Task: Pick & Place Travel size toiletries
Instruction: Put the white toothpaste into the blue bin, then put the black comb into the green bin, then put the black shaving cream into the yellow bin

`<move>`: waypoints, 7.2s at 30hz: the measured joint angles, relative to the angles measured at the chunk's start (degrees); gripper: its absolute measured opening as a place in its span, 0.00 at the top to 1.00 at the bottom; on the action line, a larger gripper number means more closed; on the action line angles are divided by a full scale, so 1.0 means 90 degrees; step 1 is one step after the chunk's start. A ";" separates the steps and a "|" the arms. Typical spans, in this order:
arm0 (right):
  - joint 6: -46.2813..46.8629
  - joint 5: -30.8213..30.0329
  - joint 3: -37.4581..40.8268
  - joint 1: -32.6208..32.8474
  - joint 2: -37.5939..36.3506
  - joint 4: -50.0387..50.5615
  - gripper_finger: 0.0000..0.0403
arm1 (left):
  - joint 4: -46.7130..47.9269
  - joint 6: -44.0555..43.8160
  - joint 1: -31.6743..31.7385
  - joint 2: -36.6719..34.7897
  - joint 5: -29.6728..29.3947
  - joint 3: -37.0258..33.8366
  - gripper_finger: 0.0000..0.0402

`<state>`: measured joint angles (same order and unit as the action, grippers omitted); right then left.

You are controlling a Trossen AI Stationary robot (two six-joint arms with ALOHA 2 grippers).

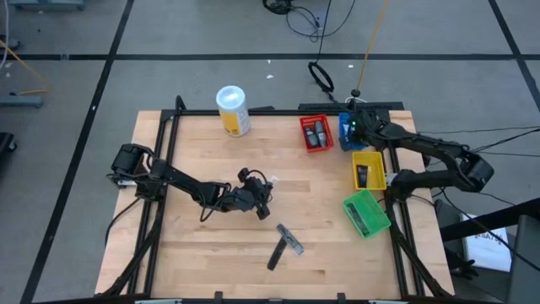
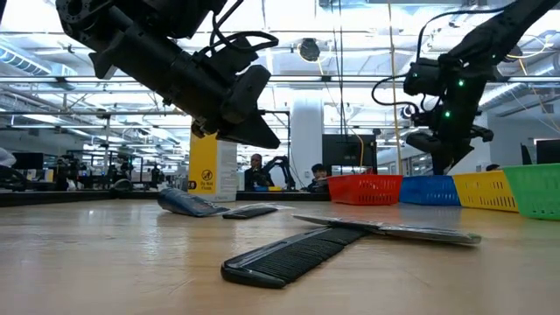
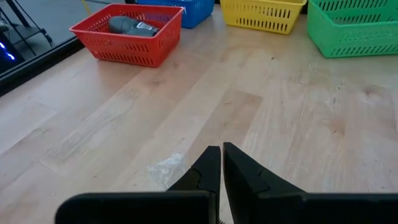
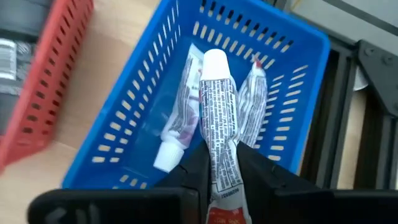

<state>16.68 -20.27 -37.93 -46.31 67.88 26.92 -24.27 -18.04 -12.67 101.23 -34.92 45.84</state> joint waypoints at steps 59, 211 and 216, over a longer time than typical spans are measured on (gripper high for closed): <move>0.2373 0.2118 0.0141 0.7942 0.3112 -0.6128 0.40 | 0.0374 0.1409 -0.1336 0.0911 0.3157 0.1243 0.95; 0.0009 -0.0049 -0.0097 0.8532 0.3174 -0.6167 0.58 | 0.3363 0.2643 0.0912 -0.1341 0.3659 -0.0974 0.63; 0.0046 -0.0150 0.0046 0.8365 0.3177 -0.6547 0.55 | 0.3029 0.2172 0.0712 -0.1353 0.3637 -0.0974 0.85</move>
<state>17.09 -21.62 -37.52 28.97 96.47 -32.00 2.99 1.50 -6.25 89.06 -2.19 37.08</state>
